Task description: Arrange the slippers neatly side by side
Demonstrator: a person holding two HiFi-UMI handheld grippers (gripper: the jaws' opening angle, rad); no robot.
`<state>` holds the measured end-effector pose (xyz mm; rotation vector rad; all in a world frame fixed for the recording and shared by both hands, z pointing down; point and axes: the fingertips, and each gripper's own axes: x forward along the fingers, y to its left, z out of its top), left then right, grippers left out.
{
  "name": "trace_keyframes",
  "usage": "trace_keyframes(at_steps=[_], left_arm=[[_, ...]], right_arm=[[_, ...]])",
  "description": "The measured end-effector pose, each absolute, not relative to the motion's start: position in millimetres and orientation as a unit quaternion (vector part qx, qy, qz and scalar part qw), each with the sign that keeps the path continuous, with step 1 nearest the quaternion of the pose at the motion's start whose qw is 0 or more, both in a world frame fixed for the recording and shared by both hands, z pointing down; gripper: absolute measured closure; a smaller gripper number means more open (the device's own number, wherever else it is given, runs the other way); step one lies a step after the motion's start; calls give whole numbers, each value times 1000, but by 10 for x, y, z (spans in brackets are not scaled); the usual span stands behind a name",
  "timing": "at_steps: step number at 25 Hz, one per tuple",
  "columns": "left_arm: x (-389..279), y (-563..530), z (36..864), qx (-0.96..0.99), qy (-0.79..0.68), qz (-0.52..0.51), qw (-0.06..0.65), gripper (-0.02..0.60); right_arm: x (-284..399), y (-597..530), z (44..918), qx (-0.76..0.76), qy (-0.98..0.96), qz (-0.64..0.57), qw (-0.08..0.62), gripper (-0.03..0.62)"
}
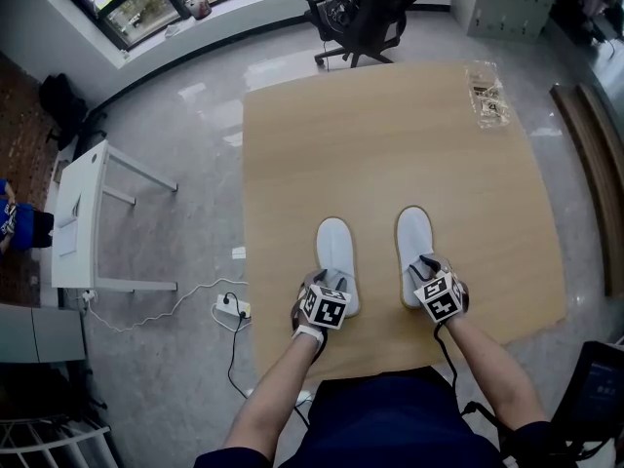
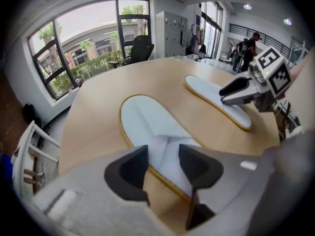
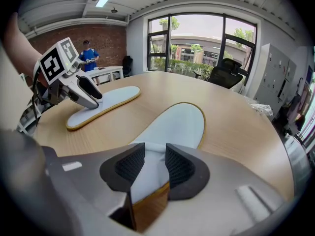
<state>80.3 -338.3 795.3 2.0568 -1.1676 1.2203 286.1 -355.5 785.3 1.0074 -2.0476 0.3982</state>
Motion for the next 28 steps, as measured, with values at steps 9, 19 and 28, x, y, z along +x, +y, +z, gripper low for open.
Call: trace_keyframes(at_steps=[9, 19, 28], left_arm=[[989, -3119, 7966, 743, -439, 433, 260, 383], [1216, -2972, 7973, 751, -425, 434, 259, 383], [1349, -2858, 7968, 757, -409, 441, 254, 385]], right_arm=[[2726, -3390, 7855, 379, -820, 148, 403, 456], [2575, -3265, 7849, 365, -827, 148, 402, 456], [2412, -3081, 7841, 363, -831, 158, 390, 455]])
